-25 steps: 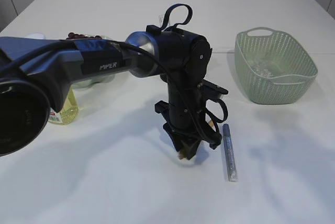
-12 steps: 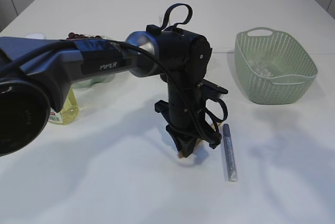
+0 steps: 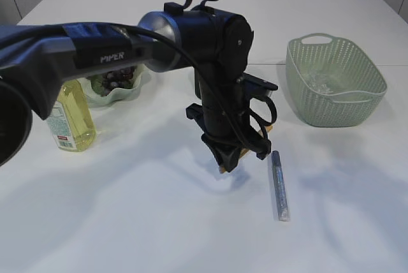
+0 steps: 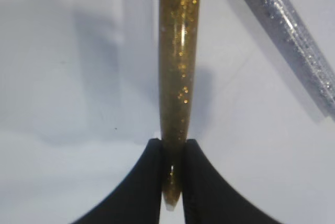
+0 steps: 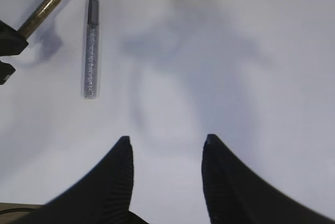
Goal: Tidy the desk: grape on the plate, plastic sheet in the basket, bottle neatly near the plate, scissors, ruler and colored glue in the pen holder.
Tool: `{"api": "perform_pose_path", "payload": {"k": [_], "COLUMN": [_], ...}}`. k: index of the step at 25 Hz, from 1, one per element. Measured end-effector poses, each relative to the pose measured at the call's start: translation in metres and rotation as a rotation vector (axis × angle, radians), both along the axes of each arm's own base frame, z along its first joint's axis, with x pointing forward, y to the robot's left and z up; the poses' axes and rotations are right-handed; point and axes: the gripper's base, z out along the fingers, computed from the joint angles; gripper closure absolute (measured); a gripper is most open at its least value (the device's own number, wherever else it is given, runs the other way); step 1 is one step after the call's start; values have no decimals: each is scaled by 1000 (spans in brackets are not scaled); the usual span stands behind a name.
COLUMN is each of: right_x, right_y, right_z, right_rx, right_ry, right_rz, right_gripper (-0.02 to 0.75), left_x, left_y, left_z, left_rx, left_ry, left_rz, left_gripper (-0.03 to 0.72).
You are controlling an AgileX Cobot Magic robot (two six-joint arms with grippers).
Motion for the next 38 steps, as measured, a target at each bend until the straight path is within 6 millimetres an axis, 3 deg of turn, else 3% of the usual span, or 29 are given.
{"api": "perform_pose_path", "payload": {"k": [9,19,26,33,38], "right_x": [4,22,49,76,91], "right_y": [13,32,46,64,72], "right_z": [3,22,24,21,16], "right_rx": [144,359,469,704,906], "right_ry": [-50,-319,-486,-585,-571], "right_rz": [17,116,189,232,157], "right_gripper": [388,388,388,388,388], "left_x": [1,8,-5,-15,-23], "left_y": [10,57,64,72,77], "left_z": [58,152,185,210,225], "left_rx": [-78,-204,-273,-315,-341], "left_ry": [-84,-212,-239,-275,-296], "left_rz": [25,126,128,127,126], "left_gripper": [631,631,631,631,631]}}
